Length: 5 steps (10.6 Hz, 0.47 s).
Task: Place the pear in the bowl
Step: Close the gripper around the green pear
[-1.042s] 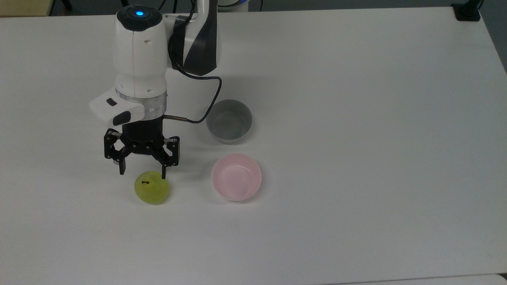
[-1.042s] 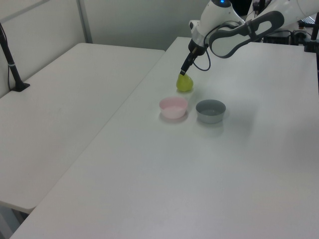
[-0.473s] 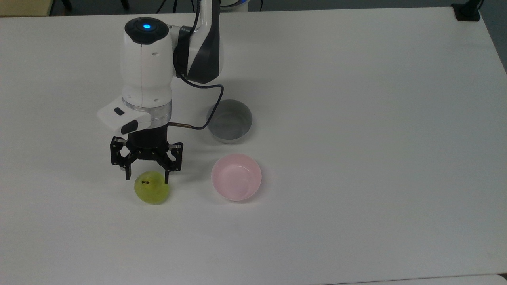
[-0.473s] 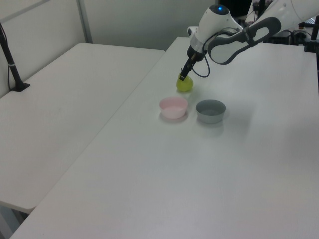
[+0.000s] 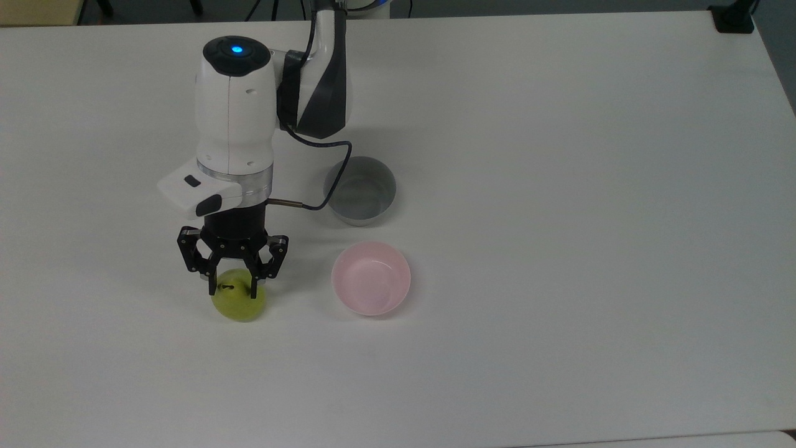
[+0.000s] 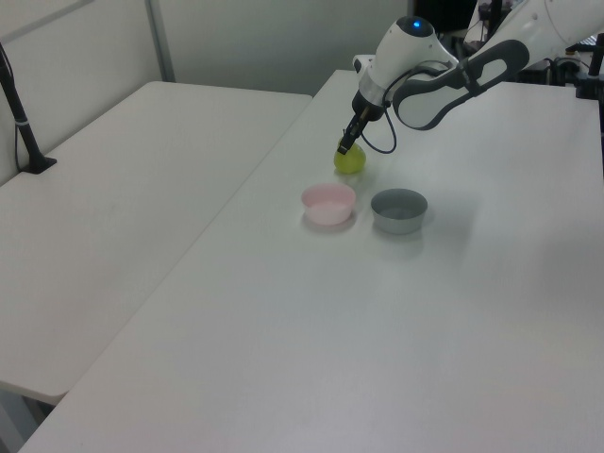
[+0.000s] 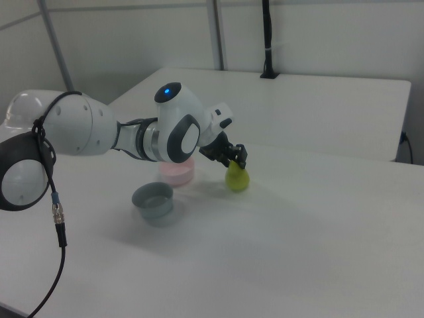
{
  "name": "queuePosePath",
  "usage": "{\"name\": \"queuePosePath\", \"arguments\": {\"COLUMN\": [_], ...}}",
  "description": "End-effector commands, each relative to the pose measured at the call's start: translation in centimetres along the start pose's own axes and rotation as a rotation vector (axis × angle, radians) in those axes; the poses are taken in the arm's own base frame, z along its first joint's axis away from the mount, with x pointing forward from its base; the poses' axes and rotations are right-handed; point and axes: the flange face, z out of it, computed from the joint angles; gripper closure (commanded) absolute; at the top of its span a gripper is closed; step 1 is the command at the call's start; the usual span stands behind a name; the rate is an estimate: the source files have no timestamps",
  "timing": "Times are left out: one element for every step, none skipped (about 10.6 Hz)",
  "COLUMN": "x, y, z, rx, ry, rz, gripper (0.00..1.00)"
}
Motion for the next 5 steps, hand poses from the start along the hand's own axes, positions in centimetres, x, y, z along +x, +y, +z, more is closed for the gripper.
{"name": "queuePosePath", "arguments": {"x": [-0.17, -0.18, -0.11, -0.06, 0.09], "y": [-0.6, -0.59, -0.55, -0.54, -0.32], "z": [0.24, 0.19, 0.02, -0.01, -0.46], "rx": [-0.009, -0.008, -0.008, -0.009, -0.01], "ry": [0.029, 0.029, 0.029, 0.029, 0.028], "rz": [0.004, 0.005, 0.006, 0.005, 0.003], "gripper": [0.71, 0.93, 1.0, 1.0, 1.0]}}
